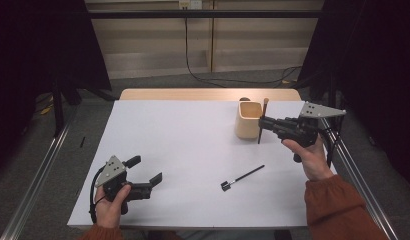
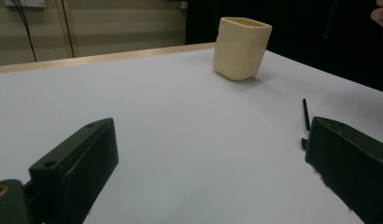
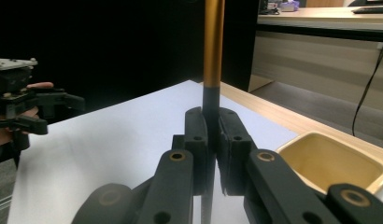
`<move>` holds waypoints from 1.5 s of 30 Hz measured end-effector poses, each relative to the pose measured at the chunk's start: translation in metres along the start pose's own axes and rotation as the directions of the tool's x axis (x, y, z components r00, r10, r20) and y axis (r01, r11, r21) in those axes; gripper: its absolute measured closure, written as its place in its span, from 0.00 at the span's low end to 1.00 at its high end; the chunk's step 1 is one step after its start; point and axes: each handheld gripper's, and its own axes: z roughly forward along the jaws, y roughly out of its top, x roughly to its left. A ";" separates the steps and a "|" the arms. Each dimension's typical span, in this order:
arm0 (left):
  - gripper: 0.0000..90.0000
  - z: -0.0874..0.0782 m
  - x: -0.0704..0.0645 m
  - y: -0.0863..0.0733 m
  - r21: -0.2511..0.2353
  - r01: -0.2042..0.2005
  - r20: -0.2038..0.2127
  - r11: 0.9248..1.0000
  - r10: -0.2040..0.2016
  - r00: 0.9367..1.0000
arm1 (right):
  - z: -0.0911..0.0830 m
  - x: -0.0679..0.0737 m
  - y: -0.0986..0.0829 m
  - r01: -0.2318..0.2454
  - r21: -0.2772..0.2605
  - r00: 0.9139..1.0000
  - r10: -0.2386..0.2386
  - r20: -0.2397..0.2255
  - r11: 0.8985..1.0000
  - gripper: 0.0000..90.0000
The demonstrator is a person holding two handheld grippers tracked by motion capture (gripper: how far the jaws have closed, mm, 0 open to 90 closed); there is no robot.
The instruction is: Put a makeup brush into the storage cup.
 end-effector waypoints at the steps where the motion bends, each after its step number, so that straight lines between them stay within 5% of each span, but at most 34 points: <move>1: 0.03 0.000 0.000 0.000 0.003 -0.002 -0.001 1.000 0.002 1.000 | 0.001 -0.001 0.001 0.001 0.002 1.000 -0.001 0.005 1.000 0.93; 16: 0.03 -0.002 -0.003 0.000 0.005 -0.025 0.000 1.000 0.025 1.000 | 0.019 -0.023 0.036 0.023 -0.024 0.998 -0.021 0.065 0.999 0.93; 31: 0.03 -0.001 -0.003 0.000 0.004 -0.017 0.002 1.000 0.017 1.000 | 0.050 -0.054 0.040 -0.004 -0.020 0.989 0.007 0.148 1.000 0.93; 45: 0.03 -0.001 -0.003 0.000 0.008 -0.019 0.004 1.000 0.019 1.000 | 0.059 -0.071 0.029 -0.014 0.007 0.982 0.013 0.190 1.000 0.93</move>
